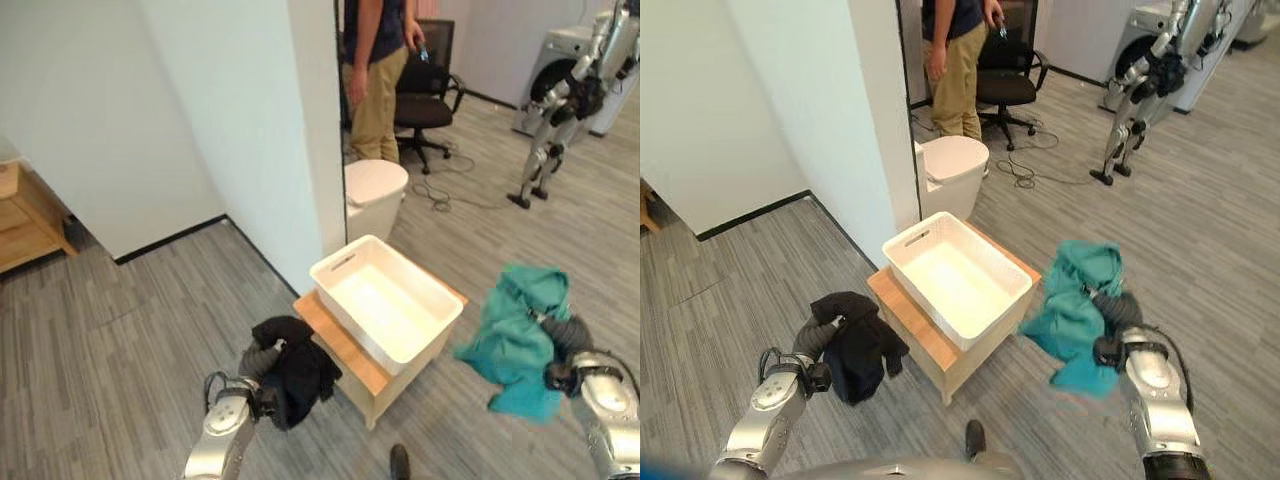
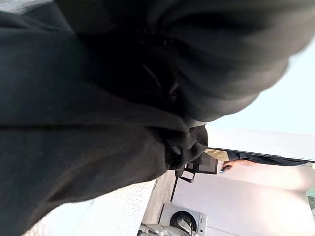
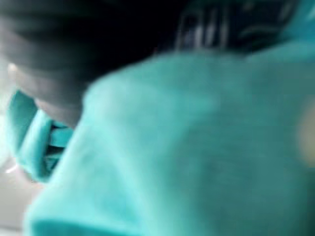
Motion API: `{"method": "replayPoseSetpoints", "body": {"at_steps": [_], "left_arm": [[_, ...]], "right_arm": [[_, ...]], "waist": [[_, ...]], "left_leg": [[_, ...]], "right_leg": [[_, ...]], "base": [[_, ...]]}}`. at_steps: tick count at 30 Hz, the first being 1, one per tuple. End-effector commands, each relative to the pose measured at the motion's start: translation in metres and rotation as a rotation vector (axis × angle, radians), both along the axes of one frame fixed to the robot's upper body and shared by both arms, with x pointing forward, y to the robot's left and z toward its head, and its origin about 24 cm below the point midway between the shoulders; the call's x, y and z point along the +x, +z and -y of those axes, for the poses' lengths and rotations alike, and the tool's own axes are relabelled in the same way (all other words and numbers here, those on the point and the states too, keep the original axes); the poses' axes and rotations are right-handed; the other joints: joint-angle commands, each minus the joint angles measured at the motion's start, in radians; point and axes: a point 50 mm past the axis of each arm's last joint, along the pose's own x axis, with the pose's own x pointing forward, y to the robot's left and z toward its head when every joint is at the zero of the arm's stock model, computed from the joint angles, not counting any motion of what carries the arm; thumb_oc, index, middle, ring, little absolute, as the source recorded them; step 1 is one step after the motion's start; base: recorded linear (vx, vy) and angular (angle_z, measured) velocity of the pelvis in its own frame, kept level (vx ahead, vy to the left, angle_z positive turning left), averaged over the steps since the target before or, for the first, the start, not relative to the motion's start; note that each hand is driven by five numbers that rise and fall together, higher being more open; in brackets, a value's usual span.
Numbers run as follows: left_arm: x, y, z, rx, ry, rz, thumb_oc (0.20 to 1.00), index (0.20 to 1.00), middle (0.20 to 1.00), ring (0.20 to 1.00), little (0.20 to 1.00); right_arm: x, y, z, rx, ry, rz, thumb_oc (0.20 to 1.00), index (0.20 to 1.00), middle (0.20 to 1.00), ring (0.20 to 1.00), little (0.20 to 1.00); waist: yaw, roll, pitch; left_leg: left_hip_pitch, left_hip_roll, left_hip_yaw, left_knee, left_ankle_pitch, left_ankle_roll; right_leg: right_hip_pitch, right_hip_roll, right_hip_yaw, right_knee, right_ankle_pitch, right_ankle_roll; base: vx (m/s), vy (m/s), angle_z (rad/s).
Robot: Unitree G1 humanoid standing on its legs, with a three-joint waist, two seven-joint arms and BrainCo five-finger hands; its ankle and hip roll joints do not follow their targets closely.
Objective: Pick up bed clothes into laundry basket.
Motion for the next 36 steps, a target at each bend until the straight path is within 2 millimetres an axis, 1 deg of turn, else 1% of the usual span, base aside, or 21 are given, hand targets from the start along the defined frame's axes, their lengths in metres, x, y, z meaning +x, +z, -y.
{"method": "replayPoseSetpoints", "body": {"at_steps": [1, 2, 3, 4, 5, 6, 7, 9, 10, 11, 12, 15, 20, 23, 25, 27, 28, 31, 33, 34, 36], "left_arm": [[0.013, 0.023, 0.015, -0.058, -0.141, 0.114, 0.2, 0.2, 0.2, 0.2, 0.2], [0.013, 0.023, 0.015, -0.06, -0.138, 0.115, 0.2, 0.2, 0.2, 0.2, 0.2], [0.008, 0.017, 0.026, -0.083, -0.192, 0.081, 0.2, 0.2, 0.2, 0.2, 0.2], [0.008, 0.017, 0.025, -0.086, -0.186, 0.083, 0.2, 0.2, 0.2, 0.2, 0.2], [0.002, 0.012, 0.032, -0.102, -0.229, 0.049, 0.2, 0.2, 0.2, 0.2, 0.2], [0.001, 0.012, 0.031, -0.092, -0.241, 0.045, 0.2, 0.2, 0.2, 0.2, 0.2], [0.0, 0.011, 0.031, -0.097, -0.245, 0.037, 0.2, 0.2, 0.2, 0.2, 0.2], [0.0, 0.011, 0.032, -0.108, -0.24, 0.033, 0.2, 0.2, 0.2, 0.2, 0.2], [0.001, 0.012, 0.033, -0.103, -0.249, 0.03, 0.2, 0.2, 0.2, 0.2, 0.2], [0.001, 0.012, 0.033, -0.104, -0.247, 0.032, 0.2, 0.2, 0.2, 0.2, 0.2], [0.001, 0.013, 0.031, -0.098, -0.241, 0.034, 0.2, 0.2, 0.2, 0.2, 0.2], [0.004, 0.013, 0.03, -0.09, -0.228, 0.035, 0.2, 0.2, 0.2, 0.2, 0.2], [0.01, 0.018, 0.026, -0.081, -0.196, 0.057, 0.2, 0.2, 0.2, 0.2, 0.2], [0.013, 0.02, 0.025, -0.08, -0.188, 0.067, 0.2, 0.2, 0.2, 0.2, 0.2], [0.015, 0.023, 0.024, -0.076, -0.176, 0.081, 0.2, 0.2, 0.2, 0.2, 0.2], [0.017, 0.024, 0.024, -0.075, -0.172, 0.088, 0.2, 0.2, 0.2, 0.2, 0.2], [0.02, 0.027, 0.023, -0.074, -0.163, 0.106, 0.2, 0.2, 0.2, 0.2, 0.2], [0.023, 0.031, 0.023, -0.08, -0.157, 0.125, 0.2, 0.2, 0.2, 0.2, 0.2], [0.025, 0.033, 0.025, -0.087, -0.157, 0.135, 0.2, 0.2, 0.2, 0.2, 0.2], [0.026, 0.034, 0.025, -0.084, -0.155, 0.138, 0.2, 0.2, 0.2, 0.2, 0.2], [0.03, 0.036, 0.032, -0.094, -0.169, 0.15, 0.2, 0.2, 0.2, 0.2, 0.2]], "right_arm": [[0.034, 0.099, 0.014, -0.208, 0.002, 0.329, 0.2, 0.2, 0.2, 0.2, 0.2], [0.036, 0.1, 0.013, -0.209, 0.005, 0.331, 0.2, 0.2, 0.2, 0.2, 0.2], [0.055, 0.122, 0.014, -0.317, 0.012, 0.318, 0.2, 0.2, 0.2, 0.2, 0.2], [0.057, 0.123, 0.013, -0.318, 0.017, 0.321, 0.2, 0.2, 0.2, 0.2, 0.2], [0.079, 0.146, 0.013, -0.41, 0.012, 0.291, 0.2, 0.2, 0.2, 0.2, 0.2], [0.087, 0.159, 0.013, -0.478, -0.001, 0.28, 0.2, 0.2, 0.2, 0.2, 0.2], [0.096, 0.167, 0.01, -0.493, -0.014, 0.276, 0.2, 0.2, 0.2, 0.2, 0.2], [0.11, 0.173, 0.005, -0.471, -0.031, 0.265, 0.2, 0.2, 0.2, 0.2, 0.2], [0.122, 0.173, -0.003, -0.445, -0.033, 0.243, 0.2, 0.2, 0.2, 0.2, 0.2], [0.122, 0.174, -0.004, -0.446, -0.031, 0.244, 0.2, 0.2, 0.2, 0.2, 0.2], [0.13, 0.175, -0.01, -0.426, -0.034, 0.233, 0.2, 0.2, 0.2, 0.2, 0.2], [0.14, 0.176, -0.025, -0.406, -0.027, 0.234, 0.2, 0.2, 0.2, 0.2, 0.2], [0.152, 0.177, -0.036, -0.439, -0.061, 0.197, 0.2, 0.2, 0.2, 0.2, 0.2], [0.156, 0.176, -0.04, -0.441, -0.068, 0.178, 0.2, 0.2, 0.2, 0.2, 0.2], [0.162, 0.173, -0.053, -0.461, -0.05, 0.16, 0.2, 0.2, 0.2, 0.2, 0.2], [0.163, 0.173, -0.057, -0.47, -0.041, 0.158, 0.2, 0.2, 0.2, 0.2, 0.2], [0.166, 0.168, -0.066, -0.489, -0.014, 0.142, 0.2, 0.2, 0.2, 0.2, 0.2], [0.168, 0.166, -0.072, -0.495, 0.004, 0.138, 0.2, 0.2, 0.2, 0.2, 0.2], [0.17, 0.153, -0.082, -0.488, 0.036, 0.112, 0.2, 0.2, 0.2, 0.2, 0.2], [0.17, 0.15, -0.082, -0.478, 0.036, 0.105, 0.2, 0.2, 0.2, 0.2, 0.2], [0.172, 0.129, -0.079, -0.472, 0.022, 0.033, 0.2, 0.2, 0.2, 0.2, 0.2]], "waist": [[0.027, -0.018, 0.002], [0.024, -0.016, 0.003], [0.048, -0.028, 0.001], [0.043, -0.025, 0.003], [0.068, -0.039, 0.003], [0.078, -0.043, 0.004], [0.085, -0.045, 0.006], [0.09, -0.043, 0.016], [0.107, -0.044, 0.026], [0.105, -0.043, 0.026], [0.114, -0.044, 0.035], [0.128, -0.044, 0.062], [0.146, -0.038, 0.105], [0.148, -0.035, 0.118], [0.152, -0.026, 0.145], [0.153, -0.023, 0.152], [0.158, -0.016, 0.179], [0.16, -0.012, 0.195], [0.167, -0.007, 0.219], [0.168, -0.007, 0.225], [0.178, 0.003, 0.246]], "left_leg": [[-0.054, -0.018, -0.03, -0.043, 0.15, -0.013], [-0.054, -0.018, -0.03, -0.043, 0.149, -0.013], [-0.055, -0.017, -0.04, -0.049, 0.154, -0.014], [-0.054, -0.017, -0.04, -0.05, 0.154, -0.014], [-0.056, -0.014, -0.045, -0.057, 0.158, -0.018], [-0.058, -0.013, -0.049, -0.059, 0.159, -0.019], [-0.053, -0.01, -0.052, -0.063, 0.151, -0.02], [-0.056, -0.007, -0.055, -0.064, 0.154, -0.022], [-0.064, -0.005, -0.061, -0.065, 0.158, -0.024], [-0.064, -0.005, -0.061, -0.065, 0.158, -0.024], [-0.077, -0.005, -0.066, -0.066, 0.162, -0.025], [-0.111, -0.005, -0.073, -0.063, 0.171, -0.028], [-0.161, -0.01, -0.084, -0.053, 0.184, -0.028], [-0.177, -0.012, -0.086, -0.046, 0.185, -0.027], [-0.209, -0.017, -0.087, -0.037, 0.191, -0.026], [-0.225, -0.019, -0.088, -0.033, 0.193, -0.025], [-0.254, -0.024, -0.091, -0.024, 0.199, -0.025], [-0.285, -0.031, -0.095, -0.018, 0.205, -0.024], [-0.316, -0.034, -0.097, -0.009, 0.212, -0.023], [-0.327, -0.034, -0.097, -0.005, 0.213, -0.024], [-0.358, -0.038, -0.103, 0.001, 0.218, -0.025]], "right_leg": [[0.073, -0.06, -0.024, 0.12, -0.122, 0.072], [0.073, -0.06, -0.025, 0.12, -0.122, 0.072], [0.079, -0.059, -0.032, 0.114, -0.12, 0.072], [0.08, -0.058, -0.032, 0.114, -0.12, 0.071], [0.084, -0.055, -0.039, 0.105, -0.116, 0.071], [0.083, -0.053, -0.04, 0.103, -0.116, 0.071], [0.089, -0.05, -0.044, 0.101, -0.124, 0.07], [0.086, -0.047, -0.047, 0.1, -0.122, 0.068], [0.083, -0.044, -0.054, 0.097, -0.121, 0.066], [0.082, -0.044, -0.054, 0.097, -0.121, 0.066], [0.077, -0.042, -0.06, 0.089, -0.119, 0.064], [0.056, -0.037, -0.065, 0.083, -0.115, 0.061], [0.011, -0.032, -0.071, 0.084, -0.104, 0.056], [-0.004, -0.031, -0.071, 0.089, -0.101, 0.054], [-0.035, -0.031, -0.07, 0.095, -0.095, 0.052], [-0.051, -0.031, -0.069, 0.101, -0.094, 0.052], [-0.08, -0.032, -0.069, 0.108, -0.088, 0.05], [-0.109, -0.032, -0.068, 0.113, -0.083, 0.048], [-0.136, -0.034, -0.07, 0.115, -0.074, 0.047], [-0.143, -0.035, -0.07, 0.114, -0.072, 0.047], [-0.166, -0.037, -0.075, 0.11, -0.065, 0.046]], "base": [[0.03, 0.006, 0.21], [0.05, 0.004, 0.21], [0.0, 0.0, 0.0], [0.04, 0.005, -0.1], [0.02, 0.004, 0.04], [0.05, 0.003, 0.03], [0.03, -0.004, 0.15], [0.01, -0.001, 0.16], [-0.01, 0.004, 0.14], [-0.04, 0.0, -0.07], [-0.06, -0.005, 0.04], [-0.1, -0.015, 0.09], [-0.09, -0.006, 0.1], [-0.06, 0.011, 0.03], [-0.12, 0.021, 0.01], [-0.1, 0.016, -0.07], [-0.09, 0.011, -0.04], [-0.1, 0.012, 0.07], [-0.08, 0.008, 0.07], [-0.07, 0.004, 0.06], [-0.06, 0.001, 0.11]]}}
